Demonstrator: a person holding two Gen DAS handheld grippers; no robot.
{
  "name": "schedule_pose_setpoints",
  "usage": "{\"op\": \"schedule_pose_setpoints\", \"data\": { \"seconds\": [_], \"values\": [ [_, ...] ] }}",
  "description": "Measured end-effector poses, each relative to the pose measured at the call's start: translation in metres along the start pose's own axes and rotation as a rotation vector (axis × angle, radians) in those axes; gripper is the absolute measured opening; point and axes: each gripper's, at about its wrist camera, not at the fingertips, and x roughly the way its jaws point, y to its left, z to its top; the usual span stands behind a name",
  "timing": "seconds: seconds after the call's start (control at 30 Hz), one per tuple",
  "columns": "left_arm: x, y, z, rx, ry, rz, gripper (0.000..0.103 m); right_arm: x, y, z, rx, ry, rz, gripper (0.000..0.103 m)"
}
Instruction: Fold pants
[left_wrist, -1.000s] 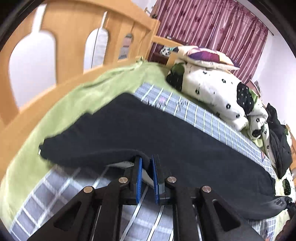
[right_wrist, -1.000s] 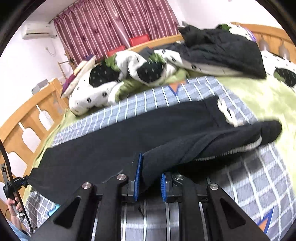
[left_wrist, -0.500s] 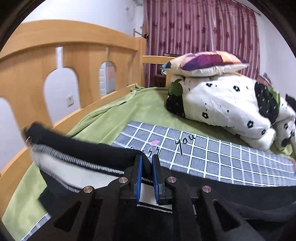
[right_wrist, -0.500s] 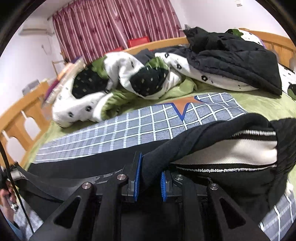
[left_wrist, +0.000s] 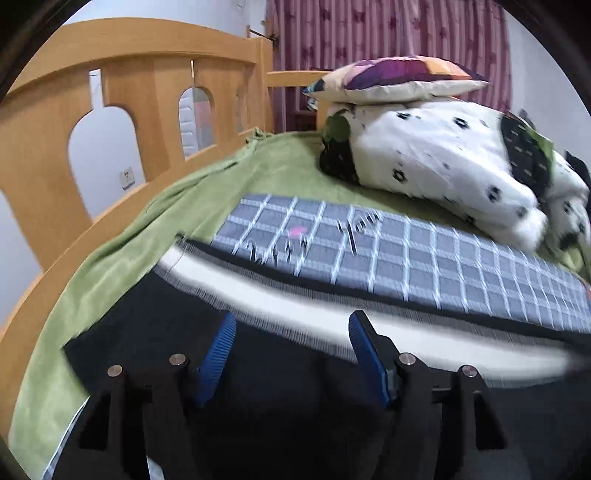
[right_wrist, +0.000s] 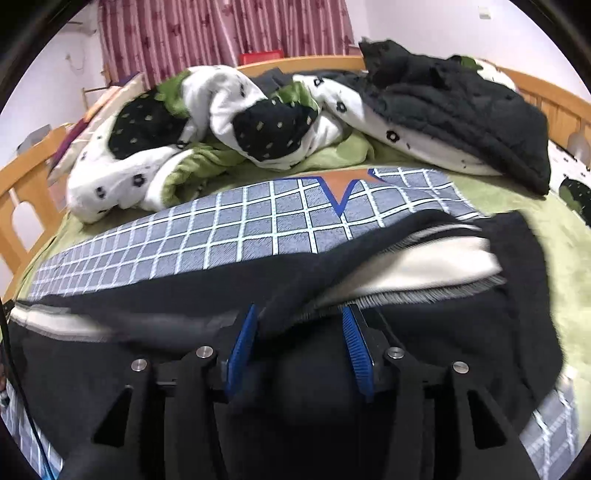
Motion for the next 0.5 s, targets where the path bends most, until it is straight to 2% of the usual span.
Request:
{"op": "schedule_pose_setpoints", "data": {
  "seconds": [0.1, 0.17, 0.27, 0.33, 0.43, 0.5],
  "values": [
    [-0.029, 0.019, -0.035, -0.002, 0.071, -0.081, 0.063, -0.037, -0.008, -0.026, -0.019, 0.027, 0.016, 0.05],
    [-0.046, 0.038, -0.064, -0.062, 0.122, -0.17, 0.064, -0.056, -0.018, -0.046, -0.014, 0.037, 0.018, 0.058],
    [-0.056, 0.069, -0.105, -0.182, 0.196, -0.285, 0.064, -0.077, -0.042, -0.083, 0.037, 0.069, 0.035, 0.058],
    [-0.052, 0.078, -0.117, -0.2, 0.222, -0.32, 0.064, -0.08, -0.057, -0.1, 0.085, 0.095, 0.059, 0.058],
    [-0.042, 0.081, -0.118, -0.187, 0.244, -0.299, 0.064, -0.074, -0.078, -0.119, 0.197, 0.138, 0.107, 0.058],
    [-0.032, 0.084, -0.115, -0.231, 0.253, -0.32, 0.064, -0.068, -0.085, -0.124, 0.243, 0.147, 0.153, 0.058]
  ]
}}
